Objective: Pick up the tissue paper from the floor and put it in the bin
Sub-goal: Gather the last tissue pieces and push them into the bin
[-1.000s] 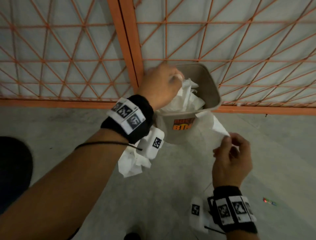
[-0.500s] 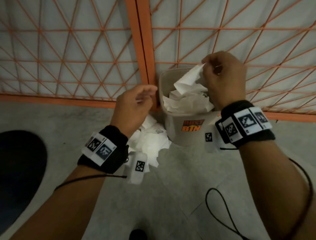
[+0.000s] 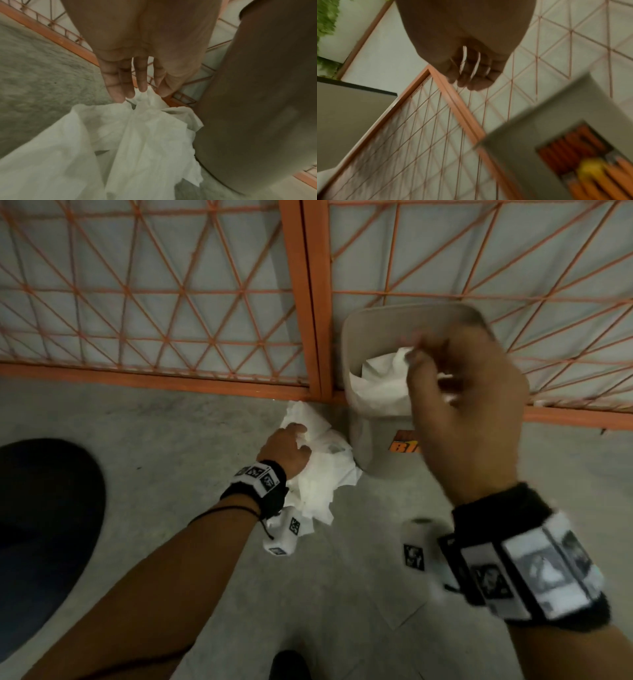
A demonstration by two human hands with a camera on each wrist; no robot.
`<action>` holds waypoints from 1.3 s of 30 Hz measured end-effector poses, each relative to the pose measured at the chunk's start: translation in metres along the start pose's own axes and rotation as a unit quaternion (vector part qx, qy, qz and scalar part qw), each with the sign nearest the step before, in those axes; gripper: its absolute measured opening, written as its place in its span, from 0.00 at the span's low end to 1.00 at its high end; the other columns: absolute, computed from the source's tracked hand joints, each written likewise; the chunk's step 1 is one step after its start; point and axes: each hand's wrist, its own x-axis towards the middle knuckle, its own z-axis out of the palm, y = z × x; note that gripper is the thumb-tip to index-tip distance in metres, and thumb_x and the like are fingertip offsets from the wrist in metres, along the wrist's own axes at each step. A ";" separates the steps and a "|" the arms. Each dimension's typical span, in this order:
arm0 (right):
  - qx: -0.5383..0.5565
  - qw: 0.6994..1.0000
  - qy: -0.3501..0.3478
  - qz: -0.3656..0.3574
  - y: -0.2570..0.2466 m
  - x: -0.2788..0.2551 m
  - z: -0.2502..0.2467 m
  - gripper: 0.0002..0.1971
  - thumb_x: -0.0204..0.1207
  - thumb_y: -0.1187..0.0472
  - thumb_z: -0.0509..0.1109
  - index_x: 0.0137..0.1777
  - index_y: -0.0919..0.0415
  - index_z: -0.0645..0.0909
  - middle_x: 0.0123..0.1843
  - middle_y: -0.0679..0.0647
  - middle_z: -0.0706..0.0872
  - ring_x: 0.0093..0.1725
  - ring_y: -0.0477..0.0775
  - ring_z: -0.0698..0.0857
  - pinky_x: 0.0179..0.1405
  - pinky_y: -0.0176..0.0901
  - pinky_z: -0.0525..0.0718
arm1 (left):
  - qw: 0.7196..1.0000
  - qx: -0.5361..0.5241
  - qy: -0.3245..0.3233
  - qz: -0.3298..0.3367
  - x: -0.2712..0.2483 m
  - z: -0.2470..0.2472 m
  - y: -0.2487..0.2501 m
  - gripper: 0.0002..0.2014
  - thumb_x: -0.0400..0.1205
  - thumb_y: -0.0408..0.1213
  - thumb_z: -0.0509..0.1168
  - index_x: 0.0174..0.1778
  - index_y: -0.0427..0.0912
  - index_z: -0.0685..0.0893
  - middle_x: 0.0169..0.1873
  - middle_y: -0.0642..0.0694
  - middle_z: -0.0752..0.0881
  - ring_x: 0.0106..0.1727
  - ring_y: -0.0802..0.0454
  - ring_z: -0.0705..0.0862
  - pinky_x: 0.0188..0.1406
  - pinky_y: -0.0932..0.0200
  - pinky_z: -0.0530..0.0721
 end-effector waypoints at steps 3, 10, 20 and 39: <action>0.032 0.998 -0.043 -0.016 -0.003 -0.062 0.028 0.08 0.78 0.69 0.66 0.47 0.63 0.87 0.40 0.51 0.84 0.31 0.48 0.80 0.31 0.39 0.80 | 0.996 0.089 -0.024 0.004 0.032 0.005 0.002 0.33 0.81 0.37 0.62 0.81 0.59 0.59 0.80 0.40 0.63 0.75 0.35 0.73 0.72 0.41 0.76; -0.048 0.948 -0.274 0.156 0.069 -0.168 0.086 0.12 0.77 0.61 0.68 0.59 0.52 0.83 0.57 0.47 0.82 0.35 0.47 0.83 0.34 0.50 0.86 | 0.959 0.242 -0.069 0.131 0.066 0.006 -0.007 0.38 0.80 0.28 0.62 0.84 0.56 0.58 0.85 0.46 0.54 0.78 0.35 0.70 0.73 0.42 0.76; -0.188 0.871 -0.397 0.221 0.113 -0.125 0.140 0.28 0.82 0.54 0.63 0.81 0.46 0.62 0.83 0.47 0.62 0.67 0.59 0.82 0.58 0.58 0.85 | 0.965 0.143 0.082 0.202 0.061 0.008 -0.018 0.17 0.86 0.40 0.57 0.69 0.52 0.83 0.62 0.44 0.87 0.60 0.41 0.86 0.57 0.45 0.85; -0.226 0.839 -0.417 0.267 0.124 -0.129 0.131 0.25 0.81 0.54 0.64 0.78 0.47 0.66 0.79 0.52 0.64 0.66 0.63 0.81 0.59 0.55 0.81 | 0.950 0.236 -0.022 0.205 0.073 0.014 -0.009 0.24 0.82 0.34 0.62 0.73 0.59 0.77 0.74 0.49 0.77 0.66 0.40 0.83 0.62 0.46 0.84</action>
